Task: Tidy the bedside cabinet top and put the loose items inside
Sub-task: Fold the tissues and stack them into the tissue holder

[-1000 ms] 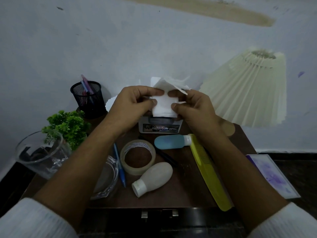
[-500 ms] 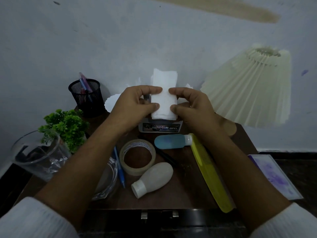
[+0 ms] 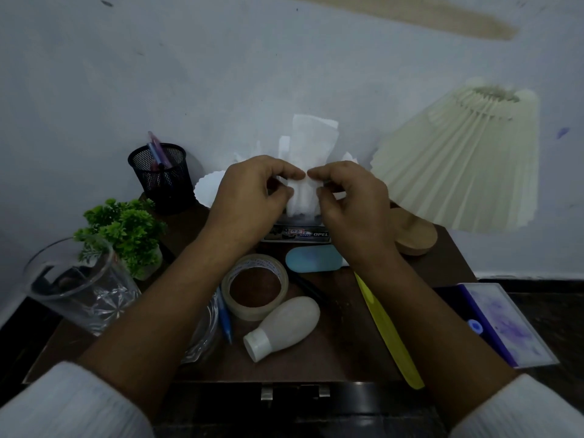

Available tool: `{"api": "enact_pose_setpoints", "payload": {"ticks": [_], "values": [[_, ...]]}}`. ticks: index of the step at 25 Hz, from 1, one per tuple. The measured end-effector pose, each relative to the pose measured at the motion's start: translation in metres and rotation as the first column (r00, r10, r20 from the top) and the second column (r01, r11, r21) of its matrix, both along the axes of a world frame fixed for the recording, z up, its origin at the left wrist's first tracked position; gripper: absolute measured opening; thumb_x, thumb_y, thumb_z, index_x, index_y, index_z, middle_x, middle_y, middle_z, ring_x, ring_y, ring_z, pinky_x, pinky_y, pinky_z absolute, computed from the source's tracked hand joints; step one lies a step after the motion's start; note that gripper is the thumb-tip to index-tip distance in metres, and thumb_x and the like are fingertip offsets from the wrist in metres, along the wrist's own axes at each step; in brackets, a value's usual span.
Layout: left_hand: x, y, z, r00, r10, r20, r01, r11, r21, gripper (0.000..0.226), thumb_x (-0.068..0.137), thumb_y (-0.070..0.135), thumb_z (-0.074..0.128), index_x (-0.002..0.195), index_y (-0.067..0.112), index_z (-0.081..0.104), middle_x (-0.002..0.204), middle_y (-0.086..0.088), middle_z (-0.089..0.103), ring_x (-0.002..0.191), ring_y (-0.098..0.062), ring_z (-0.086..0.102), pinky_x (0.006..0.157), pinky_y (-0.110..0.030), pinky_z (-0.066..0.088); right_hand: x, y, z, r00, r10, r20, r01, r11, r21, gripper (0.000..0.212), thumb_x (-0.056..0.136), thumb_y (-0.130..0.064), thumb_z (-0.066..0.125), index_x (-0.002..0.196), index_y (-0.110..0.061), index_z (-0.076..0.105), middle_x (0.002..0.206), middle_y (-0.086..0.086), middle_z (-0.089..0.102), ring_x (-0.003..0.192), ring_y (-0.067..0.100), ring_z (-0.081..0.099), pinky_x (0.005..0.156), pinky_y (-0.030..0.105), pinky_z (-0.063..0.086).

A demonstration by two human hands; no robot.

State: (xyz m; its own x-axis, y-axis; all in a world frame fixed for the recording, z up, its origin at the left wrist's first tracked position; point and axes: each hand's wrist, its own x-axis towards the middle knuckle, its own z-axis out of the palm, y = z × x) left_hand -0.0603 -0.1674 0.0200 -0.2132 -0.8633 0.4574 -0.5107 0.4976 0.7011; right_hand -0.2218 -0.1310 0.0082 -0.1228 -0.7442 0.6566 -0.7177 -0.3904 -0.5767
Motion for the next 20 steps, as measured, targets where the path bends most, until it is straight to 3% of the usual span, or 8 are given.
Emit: {"api": "enact_pose_setpoints", "payload": {"ticks": [5, 9, 15, 20], "values": [[0.003, 0.001, 0.004, 0.998, -0.005, 0.057, 0.006, 1.0, -0.015, 0.032, 0.093, 0.011, 0.065, 0.121, 0.024, 0.074, 0.119, 0.006, 0.072, 0.102, -0.007, 0.065, 0.092, -0.019, 0.05, -0.001, 0.002, -0.002, 0.999, 0.004, -0.054, -0.005, 1.0, -0.015, 0.029, 0.094, -0.001, 0.058, 0.12, -0.006, 0.07, 0.116, 0.006, 0.069, 0.106, 0.012, 0.063, 0.09, 0.034, 0.057], [0.005, 0.001, 0.002, 0.995, 0.001, 0.102, -0.002, 1.0, 0.008, 0.032, 0.095, 0.014, 0.064, 0.122, 0.028, 0.073, 0.115, 0.005, 0.073, 0.099, -0.006, 0.064, 0.084, -0.012, 0.044, -0.001, 0.006, -0.002, 1.0, -0.002, -0.019, 0.003, 1.0, 0.027, 0.027, 0.094, -0.002, 0.059, 0.118, -0.006, 0.071, 0.114, 0.007, 0.071, 0.104, 0.015, 0.065, 0.09, 0.037, 0.058], [0.007, 0.003, 0.0, 0.994, 0.009, 0.108, -0.01, 1.0, 0.01, 0.032, 0.094, 0.013, 0.064, 0.12, 0.027, 0.074, 0.123, 0.004, 0.071, 0.103, -0.01, 0.065, 0.093, -0.029, 0.052, -0.004, 0.01, -0.003, 0.999, -0.033, -0.029, 0.035, 0.996, 0.081, 0.027, 0.094, -0.004, 0.06, 0.117, -0.009, 0.072, 0.114, 0.004, 0.072, 0.104, 0.013, 0.065, 0.091, 0.023, 0.053], [0.007, 0.003, -0.004, 0.989, 0.007, 0.148, -0.014, 0.999, 0.047, 0.034, 0.094, 0.012, 0.063, 0.124, 0.027, 0.071, 0.133, 0.005, 0.066, 0.111, -0.012, 0.064, 0.099, -0.028, 0.048, -0.005, 0.013, -0.005, 0.997, -0.039, -0.063, 0.048, 0.989, 0.141, 0.031, 0.093, -0.002, 0.059, 0.121, -0.008, 0.071, 0.119, 0.006, 0.07, 0.107, 0.016, 0.064, 0.094, 0.024, 0.051]]}}
